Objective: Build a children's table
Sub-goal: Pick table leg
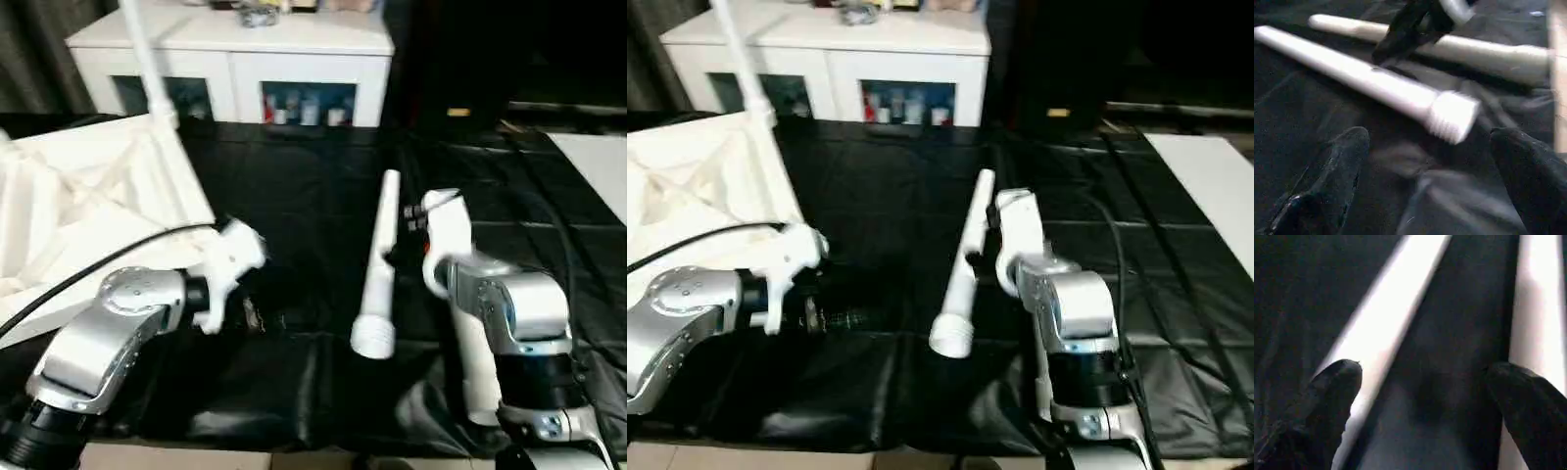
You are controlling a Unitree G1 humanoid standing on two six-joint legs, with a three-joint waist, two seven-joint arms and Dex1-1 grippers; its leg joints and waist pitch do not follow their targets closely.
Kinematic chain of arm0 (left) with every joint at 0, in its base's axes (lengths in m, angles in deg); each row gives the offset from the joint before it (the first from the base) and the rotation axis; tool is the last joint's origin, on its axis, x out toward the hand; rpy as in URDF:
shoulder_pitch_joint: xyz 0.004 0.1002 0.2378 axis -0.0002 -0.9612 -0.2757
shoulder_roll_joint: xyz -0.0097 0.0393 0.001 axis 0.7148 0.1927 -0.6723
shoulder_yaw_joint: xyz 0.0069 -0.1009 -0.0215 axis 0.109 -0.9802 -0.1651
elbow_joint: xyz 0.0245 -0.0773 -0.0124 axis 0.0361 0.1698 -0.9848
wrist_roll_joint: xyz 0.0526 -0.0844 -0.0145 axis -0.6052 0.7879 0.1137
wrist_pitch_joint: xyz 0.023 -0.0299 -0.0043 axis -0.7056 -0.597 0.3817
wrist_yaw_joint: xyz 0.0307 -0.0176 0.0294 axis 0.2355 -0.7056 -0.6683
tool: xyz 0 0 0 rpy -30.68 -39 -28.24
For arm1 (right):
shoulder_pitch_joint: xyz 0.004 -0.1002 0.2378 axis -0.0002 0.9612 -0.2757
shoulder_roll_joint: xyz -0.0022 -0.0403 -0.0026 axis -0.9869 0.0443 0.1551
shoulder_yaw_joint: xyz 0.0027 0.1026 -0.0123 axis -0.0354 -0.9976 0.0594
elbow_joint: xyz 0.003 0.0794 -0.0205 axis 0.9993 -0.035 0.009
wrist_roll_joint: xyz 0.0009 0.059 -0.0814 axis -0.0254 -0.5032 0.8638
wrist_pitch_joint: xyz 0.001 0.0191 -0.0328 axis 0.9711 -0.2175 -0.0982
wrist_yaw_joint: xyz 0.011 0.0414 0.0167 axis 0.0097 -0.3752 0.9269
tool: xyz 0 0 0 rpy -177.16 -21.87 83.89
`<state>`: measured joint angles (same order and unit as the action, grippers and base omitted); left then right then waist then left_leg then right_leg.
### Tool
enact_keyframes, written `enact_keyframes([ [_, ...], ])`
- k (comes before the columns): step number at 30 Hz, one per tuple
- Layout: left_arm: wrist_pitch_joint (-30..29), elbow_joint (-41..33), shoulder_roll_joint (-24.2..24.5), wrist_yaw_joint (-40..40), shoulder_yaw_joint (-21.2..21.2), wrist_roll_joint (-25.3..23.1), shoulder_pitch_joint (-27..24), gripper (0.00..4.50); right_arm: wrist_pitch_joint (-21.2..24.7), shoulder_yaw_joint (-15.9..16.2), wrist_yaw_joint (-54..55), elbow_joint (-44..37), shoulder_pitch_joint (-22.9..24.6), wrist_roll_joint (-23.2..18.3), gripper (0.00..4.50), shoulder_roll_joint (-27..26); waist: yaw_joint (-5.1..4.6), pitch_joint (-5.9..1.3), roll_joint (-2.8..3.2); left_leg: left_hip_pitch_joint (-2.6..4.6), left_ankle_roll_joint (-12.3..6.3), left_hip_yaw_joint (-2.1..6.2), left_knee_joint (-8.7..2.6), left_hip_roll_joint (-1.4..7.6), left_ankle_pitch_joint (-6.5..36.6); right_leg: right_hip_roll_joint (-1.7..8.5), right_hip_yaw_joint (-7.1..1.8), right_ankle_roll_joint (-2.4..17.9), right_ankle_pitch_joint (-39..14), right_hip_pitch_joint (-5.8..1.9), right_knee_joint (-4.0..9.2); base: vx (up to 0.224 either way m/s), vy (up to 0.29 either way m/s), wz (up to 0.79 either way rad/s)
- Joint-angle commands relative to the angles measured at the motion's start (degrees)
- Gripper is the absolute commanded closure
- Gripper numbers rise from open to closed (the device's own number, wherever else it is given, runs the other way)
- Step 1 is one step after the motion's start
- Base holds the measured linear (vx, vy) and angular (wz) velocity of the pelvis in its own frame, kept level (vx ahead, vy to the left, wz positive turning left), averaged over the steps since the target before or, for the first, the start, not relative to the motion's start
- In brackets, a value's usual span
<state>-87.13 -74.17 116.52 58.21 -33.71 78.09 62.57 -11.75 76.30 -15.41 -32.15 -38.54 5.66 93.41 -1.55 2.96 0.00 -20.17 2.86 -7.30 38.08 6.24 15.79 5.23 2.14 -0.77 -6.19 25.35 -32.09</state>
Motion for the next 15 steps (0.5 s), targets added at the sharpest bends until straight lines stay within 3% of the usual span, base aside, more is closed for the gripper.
enact_keyframes([
  [1, -1.3, -1.4, -0.3, 0.4, -0.2, 1.3, 1.7, 0.03, 3.5, -2.9, -2.0, 2.0, -0.7, -4.0, 0.0, -1.8, -0.49, -2.74, 0.55, -0.68, 0.73, 1.76, -6.81, 3.8, 19.2, 2.68, -0.92, 4.9, -39.2, -2.89, 4.08, 0.0, 0.0, 0.0],
  [2, -1.4, -1.4, -0.4, 0.3, -0.2, 1.4, 1.8, 0.03, 3.6, -3.5, -2.0, 2.1, -0.7, -4.4, 0.0, -2.1, -0.68, -2.66, 0.53, -0.8, 0.74, 1.77, -6.86, 3.87, 20.0, 2.58, -0.59, 4.6, -40.1, -2.94, 4.21, 0.0, 0.0, 0.0],
  [3, -1.6, -1.3, -0.7, 0.1, -0.4, 1.7, 2.0, 0.03, 4.0, -5.6, -2.2, 2.4, -0.8, -5.8, 0.0, -3.1, -0.88, -2.65, 0.66, -0.46, 0.93, 1.78, -6.51, 3.79, 21.0, 2.79, -0.1, 4.0, -41.9, -2.67, 4.77, 0.0, 0.0, 0.0],
  [6, -1.6, -1.3, -0.6, 0.1, 0.0, 1.3, 2.0, 0.0, 4.8, -6.6, -3.2, 2.5, -0.8, -7.1, 0.28, -3.2, -1.57, -2.92, 0.85, -1.01, 1.29, 2.15, -6.62, 4.06, 19.3, 3.13, 0.62, 4.2, -39.7, -3.41, 4.56, 0.0, 0.0, 0.0],
  [8, -1.7, -1.3, 0.0, 0.1, 0.5, 1.6, 2.0, 0.0, 5.6, -8.3, -3.3, 2.4, -1.5, -7.4, 0.35, -3.2, -1.61, -2.96, 0.66, -0.91, 1.68, 1.87, -6.65, 4.23, 17.9, 3.0, 0.51, 5.5, -37.1, -3.26, 4.2, 0.0, 0.0, 0.0],
  [13, -2.9, -1.5, 0.3, 0.4, 0.7, 1.7, 2.2, 0.0, 1.4, -7.6, -1.3, 3.1, -4.0, -5.3, 0.35, -2.0, -1.29, -3.36, 0.66, -1.05, 2.28, 1.33, -6.94, 4.59, 12.8, 2.91, -0.04, 9.8, -27.3, -3.72, 2.6, 0.0, 0.0, 0.0],
  [15, -2.8, -1.1, 0.4, 0.1, 0.8, 1.3, 2.1, 0.0, 1.4, -7.0, -1.0, 2.7, -4.9, -5.2, 0.35, -1.7, -1.12, -3.31, 0.57, -0.89, 2.05, 0.95, -6.76, 4.44, 12.2, 2.71, -0.28, 10.6, -26.2, -3.55, 2.45, 0.0, 0.0, 0.0],
])
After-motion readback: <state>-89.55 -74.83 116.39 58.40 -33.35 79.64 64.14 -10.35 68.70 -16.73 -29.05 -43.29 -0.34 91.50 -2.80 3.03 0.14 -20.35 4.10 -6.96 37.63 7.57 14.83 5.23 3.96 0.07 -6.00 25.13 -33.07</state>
